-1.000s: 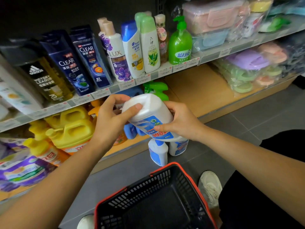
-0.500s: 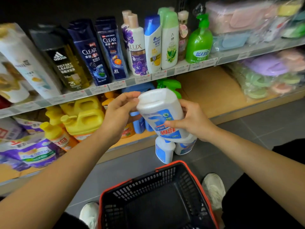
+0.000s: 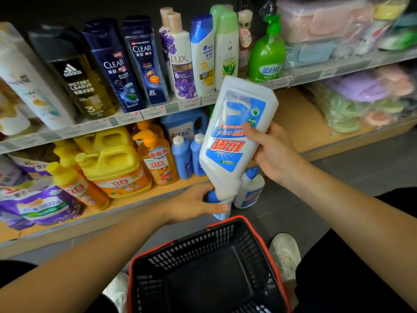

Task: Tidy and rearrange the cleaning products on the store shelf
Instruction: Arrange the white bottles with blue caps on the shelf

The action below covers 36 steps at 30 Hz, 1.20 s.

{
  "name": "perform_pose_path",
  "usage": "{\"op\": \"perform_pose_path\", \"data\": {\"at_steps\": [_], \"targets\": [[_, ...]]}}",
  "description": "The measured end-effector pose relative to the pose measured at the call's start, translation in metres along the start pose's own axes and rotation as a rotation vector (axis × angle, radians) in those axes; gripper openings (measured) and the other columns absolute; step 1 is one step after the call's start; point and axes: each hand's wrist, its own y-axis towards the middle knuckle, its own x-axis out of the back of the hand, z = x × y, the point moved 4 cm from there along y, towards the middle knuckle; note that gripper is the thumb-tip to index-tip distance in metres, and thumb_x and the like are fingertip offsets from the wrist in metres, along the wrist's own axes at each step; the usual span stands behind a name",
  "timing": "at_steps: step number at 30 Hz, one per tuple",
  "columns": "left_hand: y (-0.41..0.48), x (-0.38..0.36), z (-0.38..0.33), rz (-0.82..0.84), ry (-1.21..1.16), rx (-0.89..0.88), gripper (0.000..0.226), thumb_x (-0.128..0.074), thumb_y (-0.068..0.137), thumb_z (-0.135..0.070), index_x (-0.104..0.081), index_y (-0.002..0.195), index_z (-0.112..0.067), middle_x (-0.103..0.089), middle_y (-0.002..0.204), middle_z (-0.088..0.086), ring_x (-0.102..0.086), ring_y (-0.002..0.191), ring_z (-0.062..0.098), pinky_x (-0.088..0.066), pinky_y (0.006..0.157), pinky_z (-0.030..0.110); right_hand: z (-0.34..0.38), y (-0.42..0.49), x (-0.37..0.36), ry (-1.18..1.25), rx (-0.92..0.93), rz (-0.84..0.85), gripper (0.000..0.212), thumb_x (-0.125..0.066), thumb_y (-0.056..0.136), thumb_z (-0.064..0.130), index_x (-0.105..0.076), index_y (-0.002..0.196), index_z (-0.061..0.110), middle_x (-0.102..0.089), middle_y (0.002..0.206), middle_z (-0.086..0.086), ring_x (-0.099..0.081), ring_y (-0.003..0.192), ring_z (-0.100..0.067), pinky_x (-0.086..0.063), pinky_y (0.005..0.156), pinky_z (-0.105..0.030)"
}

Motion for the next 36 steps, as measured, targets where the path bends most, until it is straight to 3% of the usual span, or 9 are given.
{"op": "perform_pose_path", "data": {"at_steps": [4,9,13,17,20,24,27,34,36], "targets": [[0.002,0.001,-0.003,-0.150,0.051,-0.054,0.014,-0.076,0.090,-0.018,-0.068,0.099,-0.026,-0.069,0.083,-0.015,-0.064,0.077,0.002,-0.054,0.071,0.023,0.001,0.006,0.014,0.024,0.007,-0.074,0.050,-0.073,0.085,0.008,-0.054,0.131,0.011,-0.071,0.122,-0.009,-0.070,0.109,-0.028,-0.060,0.081,-0.050],[-0.005,0.013,-0.023,-0.314,0.207,-0.146,0.017,-0.076,0.088,-0.032,-0.070,0.104,-0.029,-0.070,0.082,-0.021,-0.062,0.073,0.000,-0.048,0.066,0.021,-0.005,0.009,0.044,0.012,-0.005,-0.266,0.088,-0.077,0.081,-0.001,-0.027,0.147,0.028,-0.066,0.127,-0.006,-0.071,0.106,-0.029,-0.058,0.079,-0.059],[-0.008,0.018,-0.047,-0.277,0.373,-0.229,0.039,-0.063,0.089,-0.048,-0.070,0.095,-0.010,-0.060,0.071,0.005,-0.046,0.063,0.010,-0.040,0.061,0.030,-0.009,0.006,0.063,-0.068,-0.087,-0.323,0.063,-0.080,0.083,0.014,-0.044,0.133,0.026,-0.069,0.121,-0.010,-0.074,0.098,-0.030,-0.061,0.074,-0.051],[-0.005,0.041,-0.070,-0.242,0.154,-0.200,0.049,-0.057,0.098,-0.045,-0.058,0.077,0.000,-0.047,0.060,-0.006,-0.039,0.056,0.005,-0.035,0.056,0.016,-0.010,-0.003,0.077,-0.184,-0.222,-0.288,0.051,-0.077,0.085,0.035,-0.052,0.128,0.022,-0.071,0.108,-0.022,-0.075,0.089,-0.033,-0.061,0.075,-0.042],[0.004,0.055,-0.080,-0.247,0.076,-0.176,0.055,-0.055,0.094,-0.048,-0.060,0.082,0.006,-0.048,0.054,-0.006,-0.039,0.054,0.014,-0.035,0.052,0.028,0.004,-0.007,0.087,-0.554,-0.136,-0.333,0.048,-0.075,0.084,0.047,-0.061,0.126,0.028,-0.070,0.097,-0.003,-0.071,0.083,-0.018,-0.056,0.070,-0.031],[0.020,0.053,-0.093,-0.216,0.034,-0.157,0.054,-0.060,0.094,-0.055,-0.064,0.078,-0.003,-0.048,0.056,0.003,-0.040,0.059,0.025,-0.036,0.061,0.042,0.033,-0.008,0.068,-1.224,0.271,0.045,0.062,-0.085,0.071,0.042,-0.061,0.129,0.042,-0.048,0.122,0.000,-0.047,0.116,-0.018,-0.039,0.099,-0.027],[0.035,0.043,-0.101,-0.196,0.036,-0.166,0.042,-0.056,0.096,-0.047,-0.066,0.068,-0.016,-0.050,0.055,-0.002,-0.044,0.054,0.013,-0.040,0.057,0.026,0.025,-0.010,0.042,-1.242,0.323,0.363,0.085,-0.090,0.067,0.032,-0.050,0.142,0.030,-0.049,0.140,0.006,-0.048,0.130,-0.017,-0.042,0.109,-0.038],[0.069,0.042,-0.090,-0.173,0.019,-0.199,0.025,-0.064,0.098,-0.024,-0.065,0.106,-0.001,-0.059,0.080,0.028,-0.051,0.073,0.023,-0.044,0.069,0.033,0.032,0.002,0.067,-1.114,0.292,0.159,0.063,-0.092,0.064,0.018,-0.059,0.117,0.022,-0.067,0.102,0.010,-0.062,0.094,-0.009,-0.053,0.079,-0.034],[0.077,0.045,-0.068,-0.177,0.127,-0.166,0.019,-0.071,0.094,-0.021,-0.067,0.106,-0.007,-0.066,0.077,0.015,-0.060,0.075,0.013,-0.049,0.076,0.035,0.028,0.005,0.072,-1.123,0.286,0.105,0.061,-0.092,0.063,0.019,-0.059,0.113,0.024,-0.066,0.098,0.015,-0.060,0.089,-0.002,-0.049,0.073,-0.023]]}}
